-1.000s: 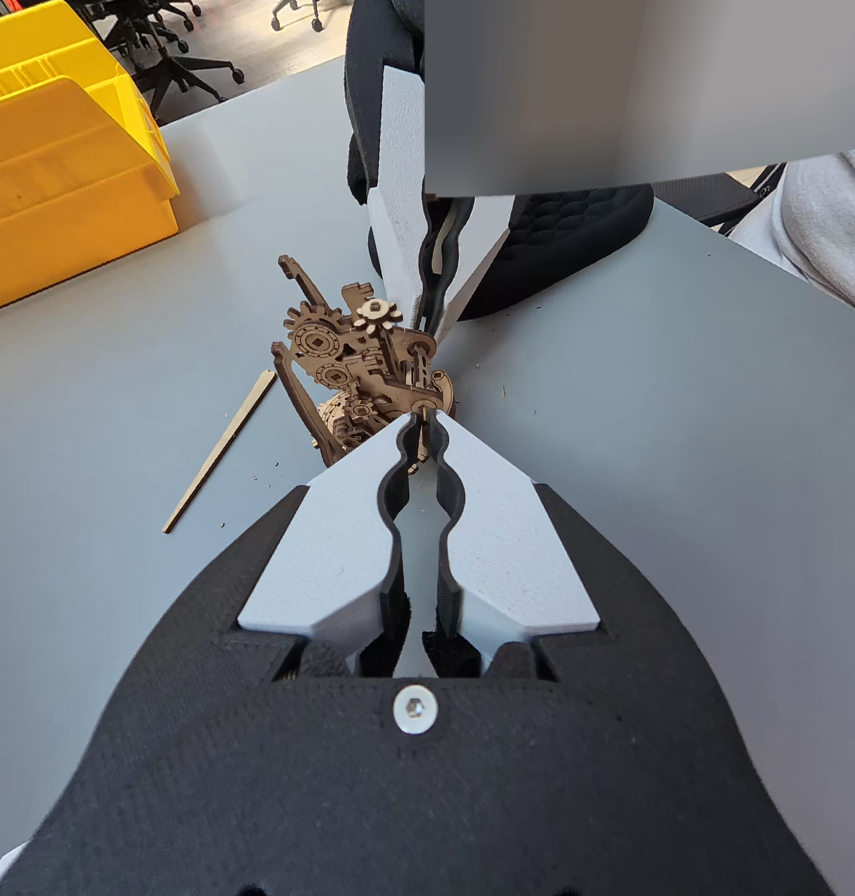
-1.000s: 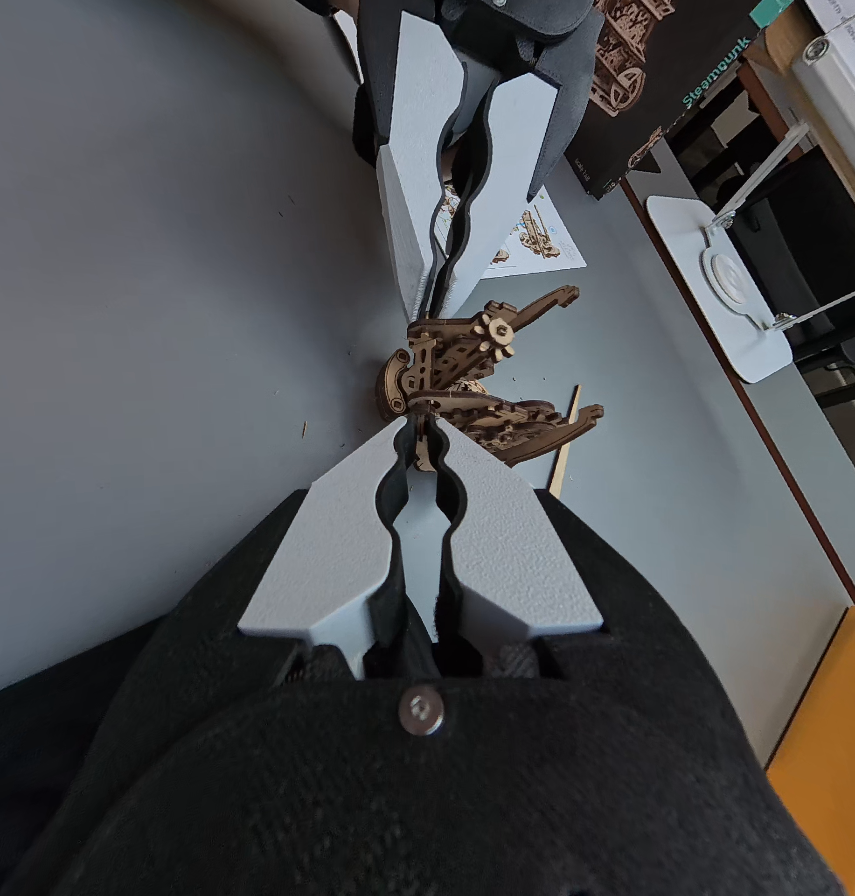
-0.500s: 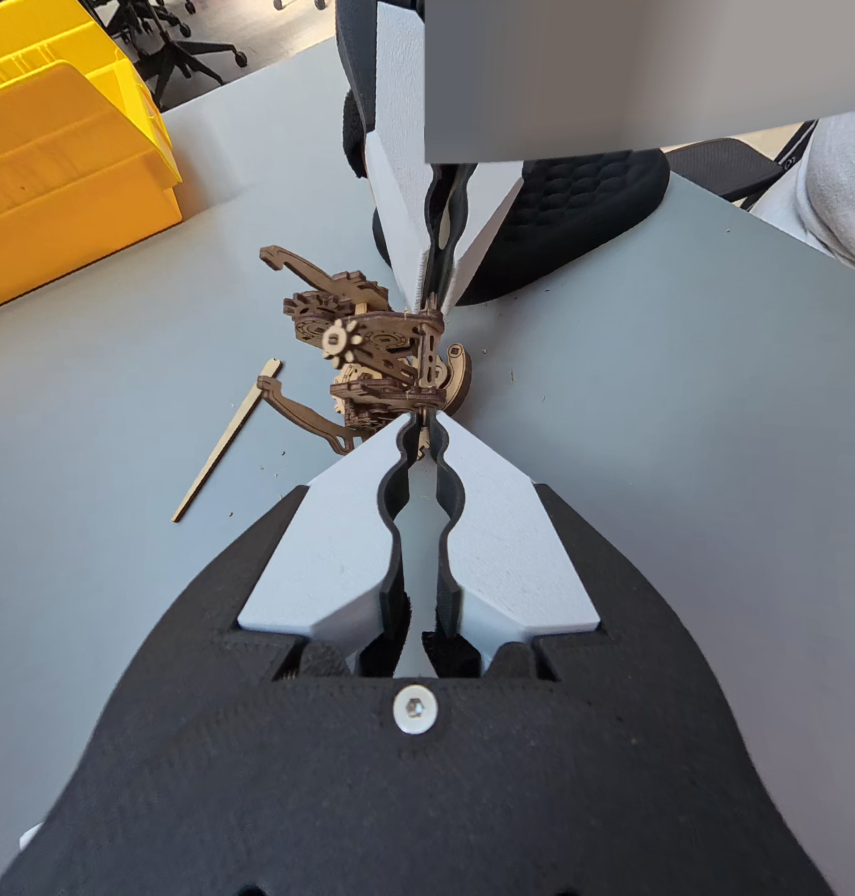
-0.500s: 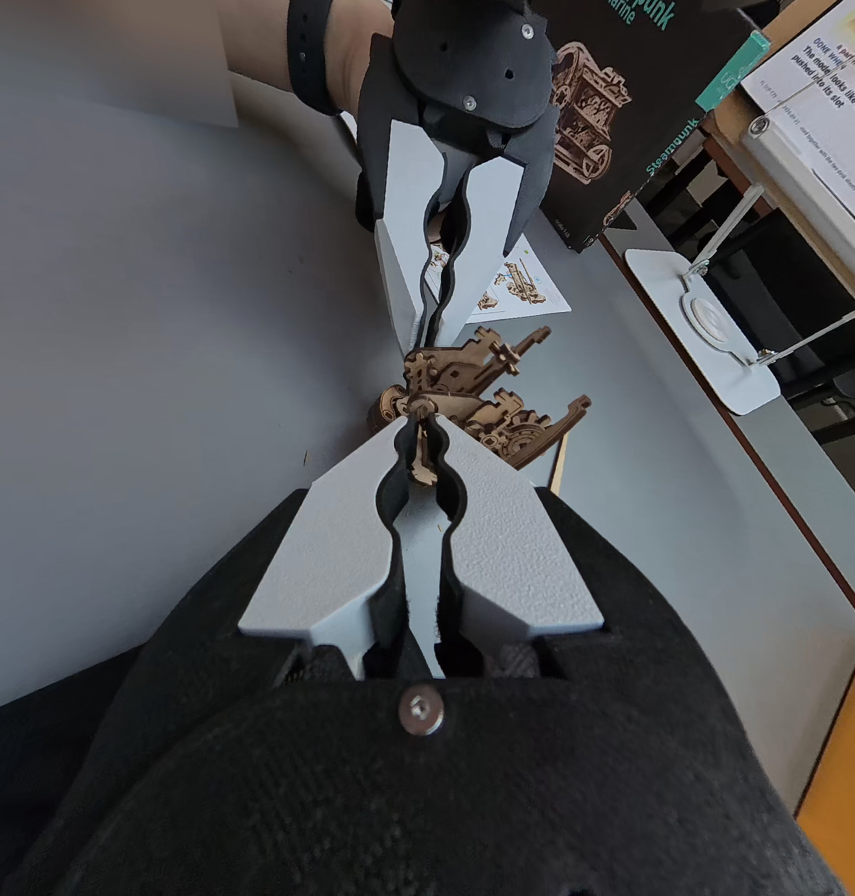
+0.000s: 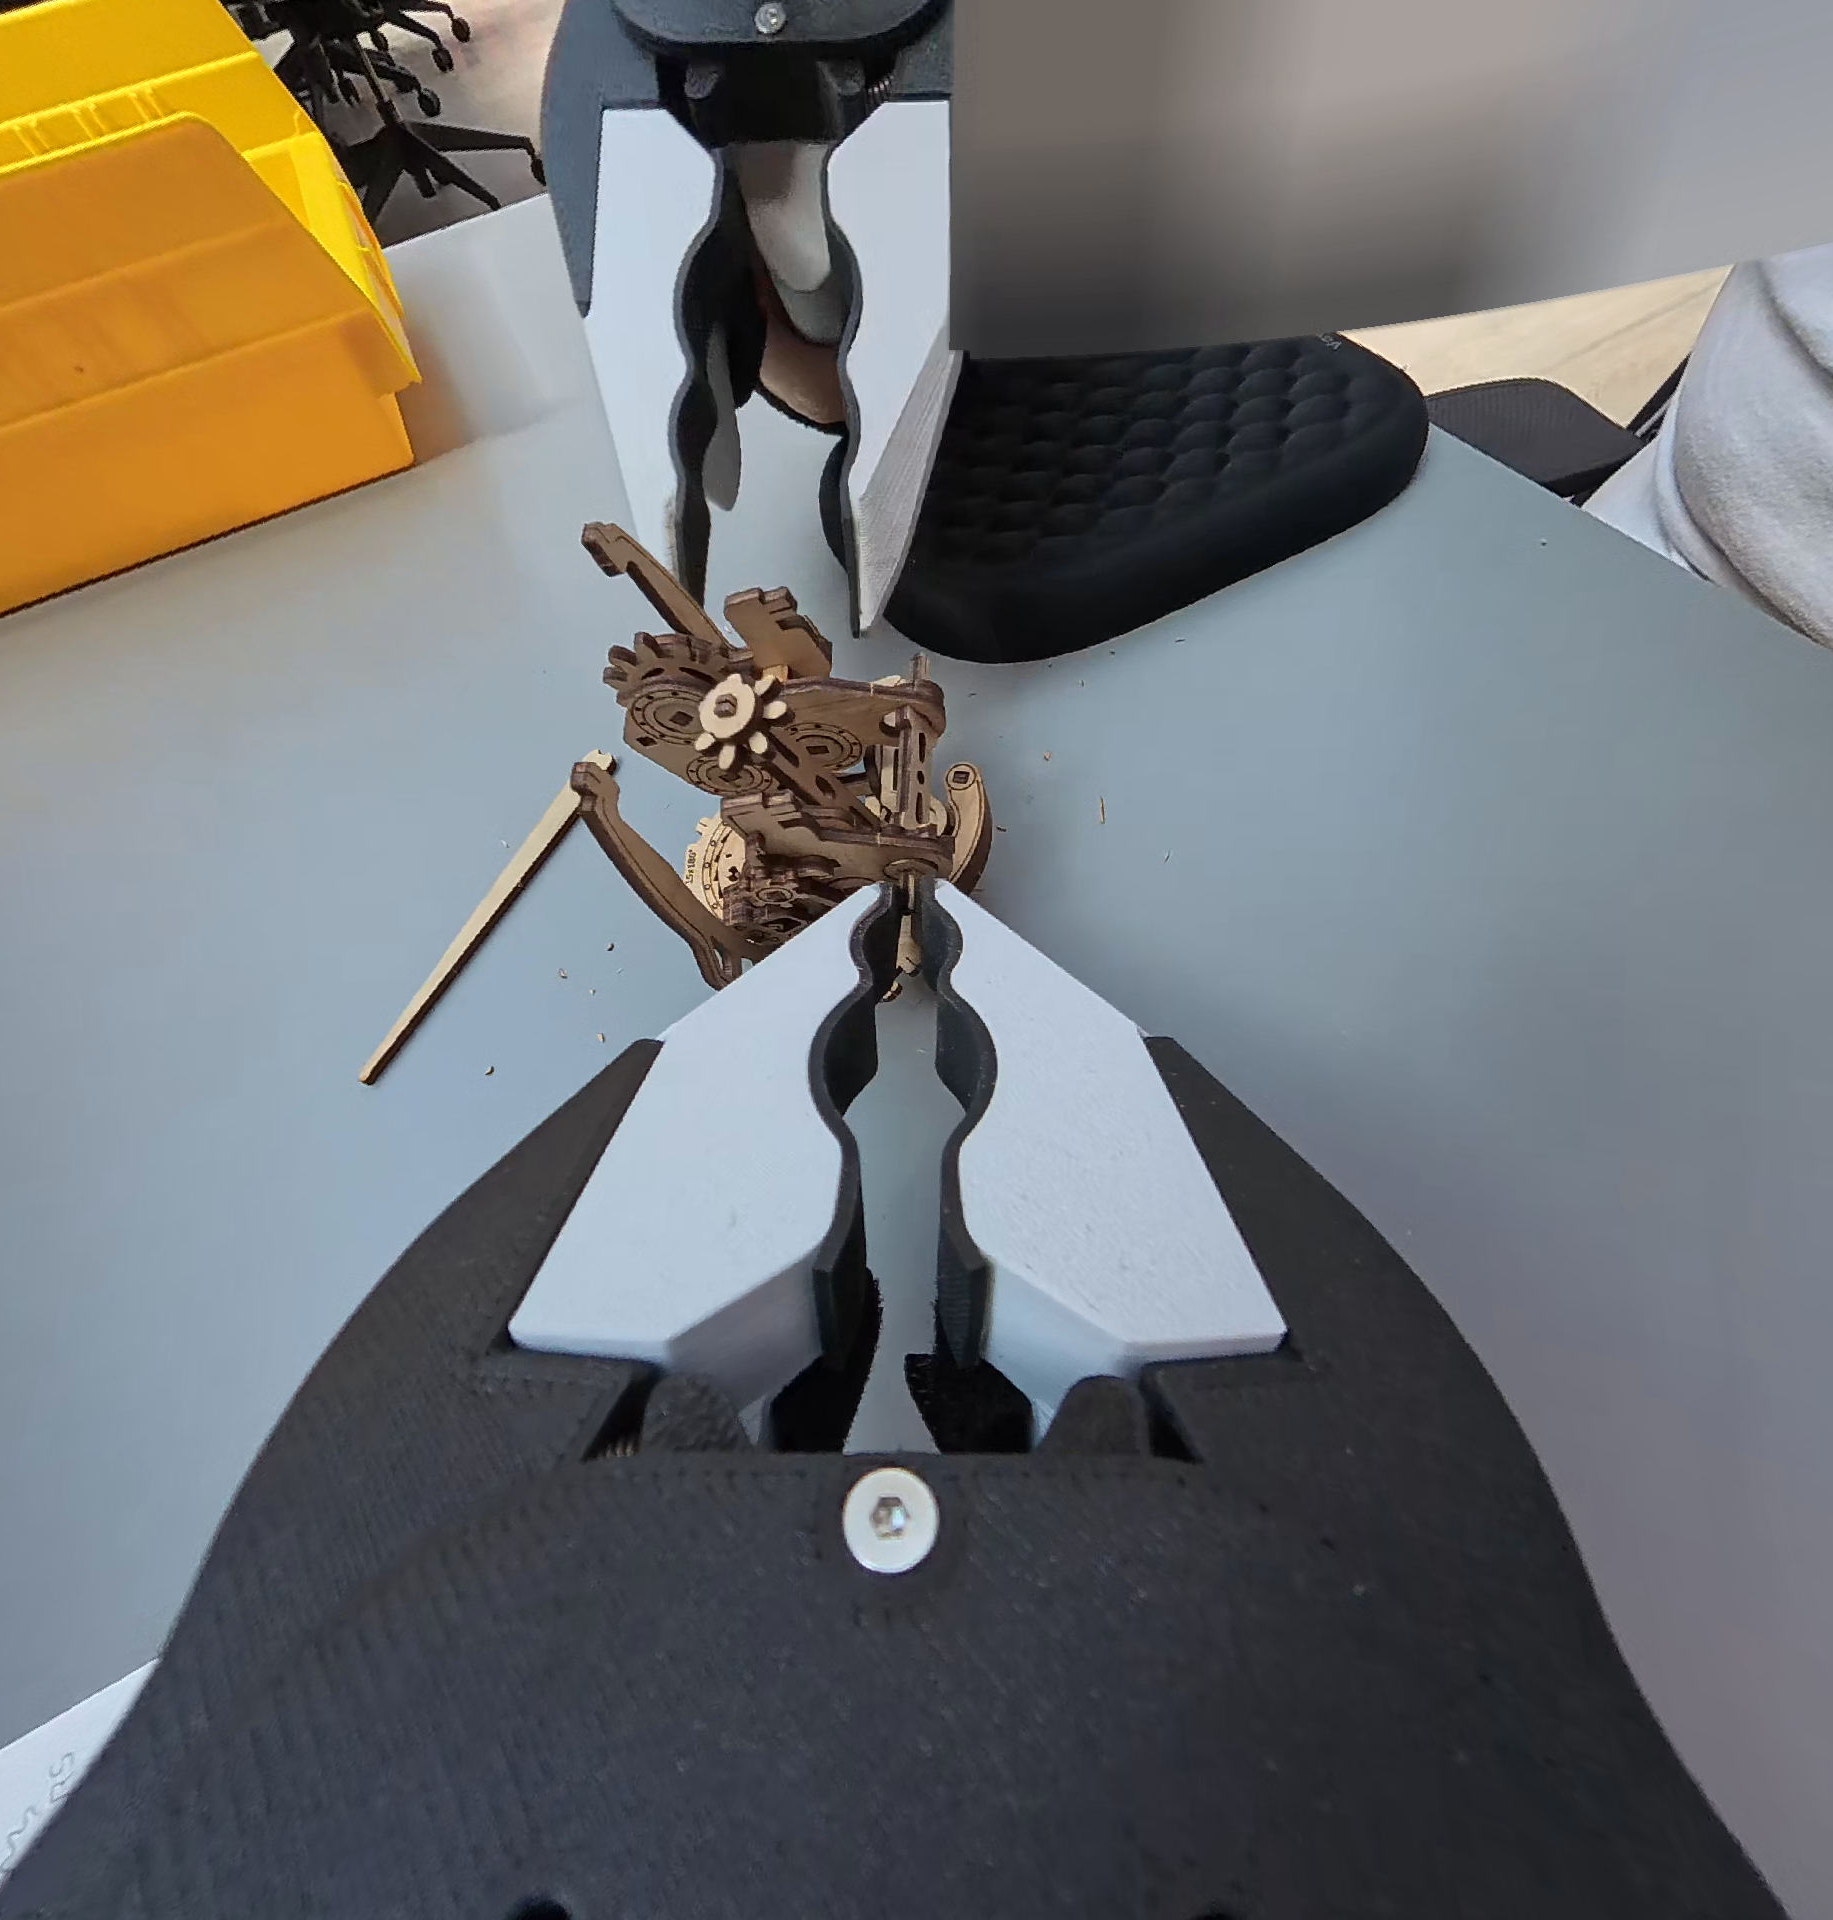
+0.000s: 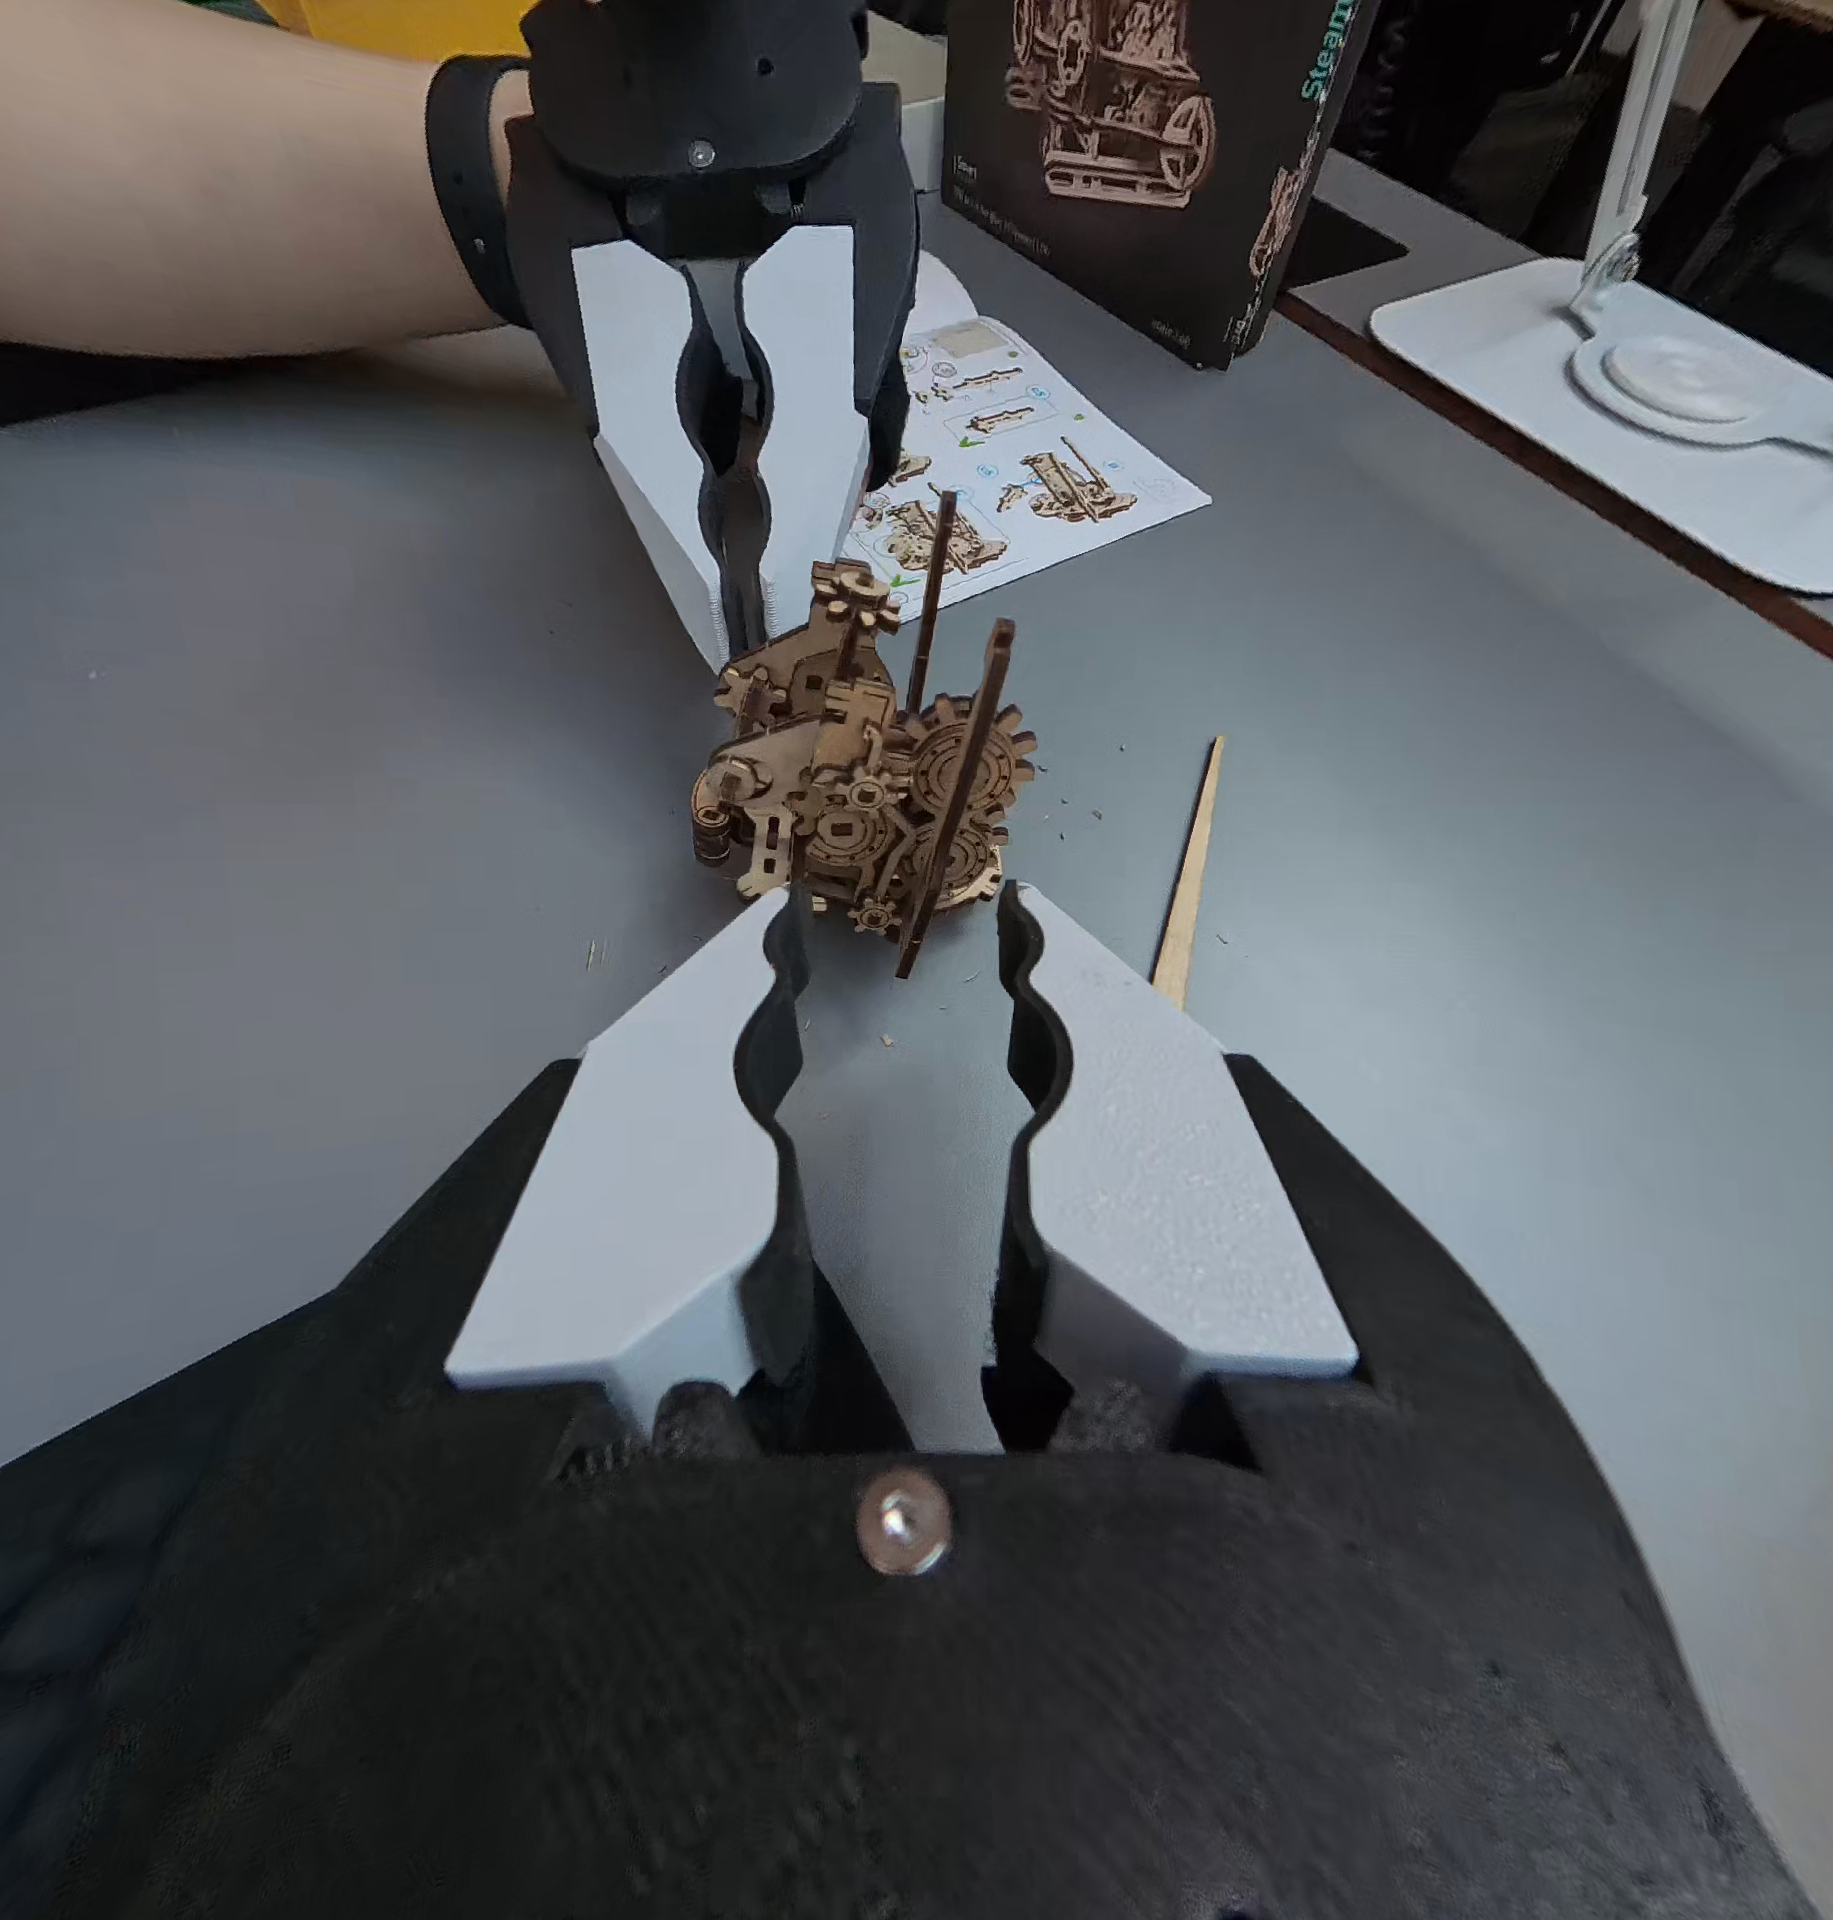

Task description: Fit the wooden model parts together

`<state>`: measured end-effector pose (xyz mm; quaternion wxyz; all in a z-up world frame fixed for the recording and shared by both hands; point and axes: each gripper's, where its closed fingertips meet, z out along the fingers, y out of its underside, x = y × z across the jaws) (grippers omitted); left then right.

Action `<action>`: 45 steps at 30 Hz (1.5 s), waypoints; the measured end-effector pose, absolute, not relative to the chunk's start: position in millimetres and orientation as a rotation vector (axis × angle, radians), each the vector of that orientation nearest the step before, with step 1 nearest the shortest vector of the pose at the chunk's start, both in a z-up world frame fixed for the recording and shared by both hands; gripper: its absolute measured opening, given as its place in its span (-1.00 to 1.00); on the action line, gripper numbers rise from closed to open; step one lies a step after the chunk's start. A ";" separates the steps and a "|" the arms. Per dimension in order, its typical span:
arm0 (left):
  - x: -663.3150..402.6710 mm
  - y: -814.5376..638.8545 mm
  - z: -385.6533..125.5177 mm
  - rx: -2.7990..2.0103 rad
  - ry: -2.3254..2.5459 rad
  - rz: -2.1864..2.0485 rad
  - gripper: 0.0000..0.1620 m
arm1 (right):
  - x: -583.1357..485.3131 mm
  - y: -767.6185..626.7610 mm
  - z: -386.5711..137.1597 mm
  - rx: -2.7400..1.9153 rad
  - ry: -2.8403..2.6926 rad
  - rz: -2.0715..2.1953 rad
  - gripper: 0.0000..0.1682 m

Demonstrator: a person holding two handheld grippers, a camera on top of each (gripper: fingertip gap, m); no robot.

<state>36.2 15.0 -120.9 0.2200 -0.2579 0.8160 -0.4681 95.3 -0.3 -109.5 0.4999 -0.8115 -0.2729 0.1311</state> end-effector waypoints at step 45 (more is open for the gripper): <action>60.5 141.8 -142.2 -1.347 1.976 -0.814 -0.91 | 125.0 134.6 -82.7 -1.803 -1.315 -0.343 -0.99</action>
